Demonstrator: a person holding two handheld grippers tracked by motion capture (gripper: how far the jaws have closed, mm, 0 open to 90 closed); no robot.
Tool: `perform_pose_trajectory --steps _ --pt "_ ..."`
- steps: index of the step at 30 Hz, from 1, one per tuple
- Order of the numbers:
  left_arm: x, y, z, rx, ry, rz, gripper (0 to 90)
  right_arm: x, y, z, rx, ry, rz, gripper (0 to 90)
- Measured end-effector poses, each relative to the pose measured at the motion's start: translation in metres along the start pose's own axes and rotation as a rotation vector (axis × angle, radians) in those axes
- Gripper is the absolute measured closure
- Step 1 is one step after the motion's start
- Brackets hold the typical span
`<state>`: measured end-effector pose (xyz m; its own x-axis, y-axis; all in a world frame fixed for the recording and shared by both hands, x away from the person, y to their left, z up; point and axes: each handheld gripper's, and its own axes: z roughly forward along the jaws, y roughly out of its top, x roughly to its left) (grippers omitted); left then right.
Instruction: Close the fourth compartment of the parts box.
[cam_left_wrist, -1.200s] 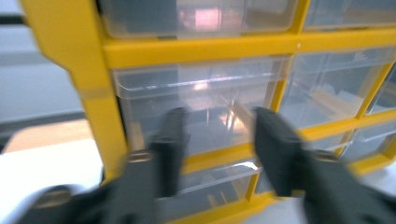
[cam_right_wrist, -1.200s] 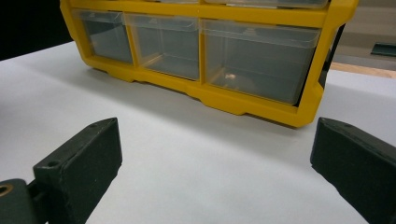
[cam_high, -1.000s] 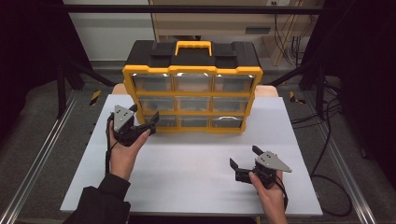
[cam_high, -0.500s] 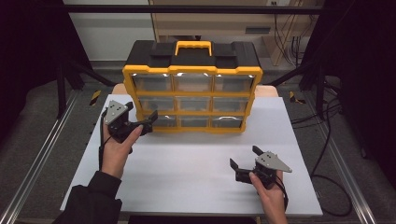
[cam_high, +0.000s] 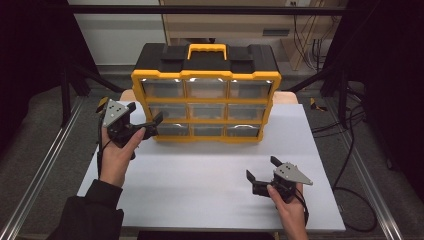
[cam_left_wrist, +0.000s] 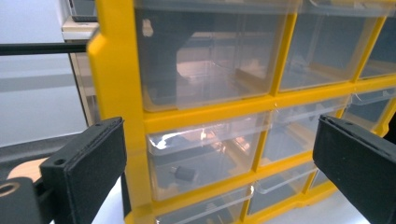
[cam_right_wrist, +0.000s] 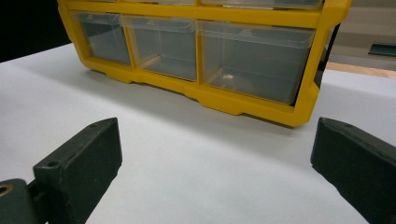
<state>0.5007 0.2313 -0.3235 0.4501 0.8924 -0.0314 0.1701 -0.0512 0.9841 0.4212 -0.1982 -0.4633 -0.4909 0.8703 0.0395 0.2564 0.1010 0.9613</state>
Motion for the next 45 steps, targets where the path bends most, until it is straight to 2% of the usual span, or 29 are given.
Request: perform_pose_trajectory --steps 6,16,26,32,45 --pt "0.004 0.004 -0.005 -0.016 -0.004 -0.009 2.0 0.000 0.001 -0.001 -0.006 0.004 0.003 2.2" --pt "0.012 0.008 -0.015 -0.038 0.009 0.020 1.5 -0.001 0.001 -0.002 -0.002 0.013 0.012 2.2" --pt "0.027 0.011 -0.028 -0.064 0.031 0.008 1.3 -0.002 0.001 -0.002 0.006 0.020 0.020 2.2" --pt "0.031 0.005 -0.034 -0.059 0.030 0.009 1.3 -0.002 0.001 -0.002 0.014 0.027 0.026 2.3" --pt "0.040 -0.002 -0.050 -0.083 0.033 0.012 0.9 -0.002 0.001 -0.003 0.012 0.041 0.013 2.2"
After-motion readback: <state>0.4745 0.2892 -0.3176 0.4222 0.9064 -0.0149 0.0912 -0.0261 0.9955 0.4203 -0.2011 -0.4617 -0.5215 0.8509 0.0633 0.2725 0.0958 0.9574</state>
